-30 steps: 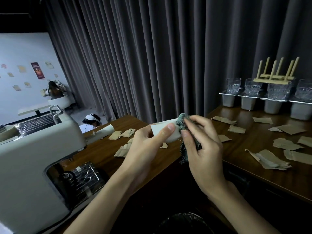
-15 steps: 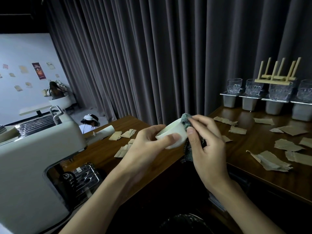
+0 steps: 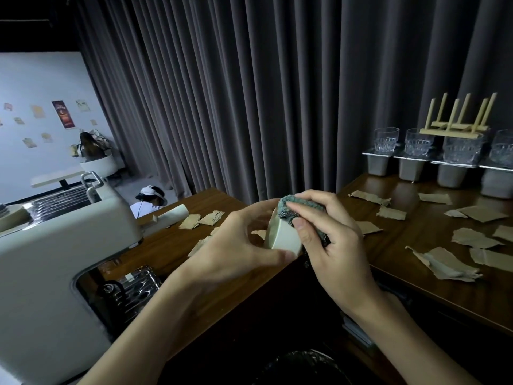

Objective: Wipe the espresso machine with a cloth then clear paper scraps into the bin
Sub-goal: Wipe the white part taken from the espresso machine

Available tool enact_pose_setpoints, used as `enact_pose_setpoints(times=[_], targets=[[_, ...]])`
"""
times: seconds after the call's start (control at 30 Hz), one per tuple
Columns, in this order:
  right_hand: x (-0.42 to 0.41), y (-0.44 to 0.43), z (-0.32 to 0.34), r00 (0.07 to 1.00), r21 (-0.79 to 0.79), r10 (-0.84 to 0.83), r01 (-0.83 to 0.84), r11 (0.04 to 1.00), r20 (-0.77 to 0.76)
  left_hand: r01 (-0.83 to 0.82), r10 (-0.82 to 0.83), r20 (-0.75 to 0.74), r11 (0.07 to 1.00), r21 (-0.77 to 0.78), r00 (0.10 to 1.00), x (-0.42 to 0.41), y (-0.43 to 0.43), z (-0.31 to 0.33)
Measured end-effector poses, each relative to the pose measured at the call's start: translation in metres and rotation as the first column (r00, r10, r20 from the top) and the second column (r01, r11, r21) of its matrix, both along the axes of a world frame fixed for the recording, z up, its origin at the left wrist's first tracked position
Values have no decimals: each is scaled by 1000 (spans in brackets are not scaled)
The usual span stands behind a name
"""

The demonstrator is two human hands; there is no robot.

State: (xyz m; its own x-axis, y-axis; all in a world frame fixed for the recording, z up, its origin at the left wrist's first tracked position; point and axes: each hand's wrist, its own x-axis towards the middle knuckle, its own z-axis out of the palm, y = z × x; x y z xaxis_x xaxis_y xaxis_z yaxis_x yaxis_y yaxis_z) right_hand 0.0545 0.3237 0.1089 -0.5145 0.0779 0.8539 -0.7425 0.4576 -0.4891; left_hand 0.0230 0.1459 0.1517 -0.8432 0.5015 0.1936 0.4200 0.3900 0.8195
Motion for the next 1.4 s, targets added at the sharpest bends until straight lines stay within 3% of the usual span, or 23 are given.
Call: enact_pose_setpoints(times=[0.27, 0.6, 0.8, 0.93, 1.03, 1.23, 1.3, 1.4], targets=[[-6, 5, -3, 995, -91, 37, -28, 995, 96, -87, 91, -28, 989, 119, 996, 3, -6, -15], [-5, 0, -3, 1000, 144, 7, -9, 990, 14, -74, 71, -235, 997, -1, 969, 7, -1, -18], [-6, 2, -4, 1000, 67, -3, 1, 998, 30, -80, 111, -380, 992, 96, 918, 8, 1, -27], [-4, 5, -5, 999, 21, -4, 3, 1000, 43, -113, 200, -365, 963, 246, 909, 7, 0, -27], [1, 1, -6, 999, 102, -42, 41, 994, 7, -134, 233, -344, 948, 288, 910, 5, 0, -24], [0, -2, 5, 993, 290, -77, 99, 952, -88, -131, 187, -399, 978, 164, 898, 7, 0, -24], [-4, 1, 11, 997, 250, -64, 75, 965, -49, -118, 161, -423, 985, 125, 892, 9, -1, -24], [-6, 1, 14, 999, 119, -18, 13, 993, 40, -146, 211, -412, 972, 184, 887, 11, -3, -22]])
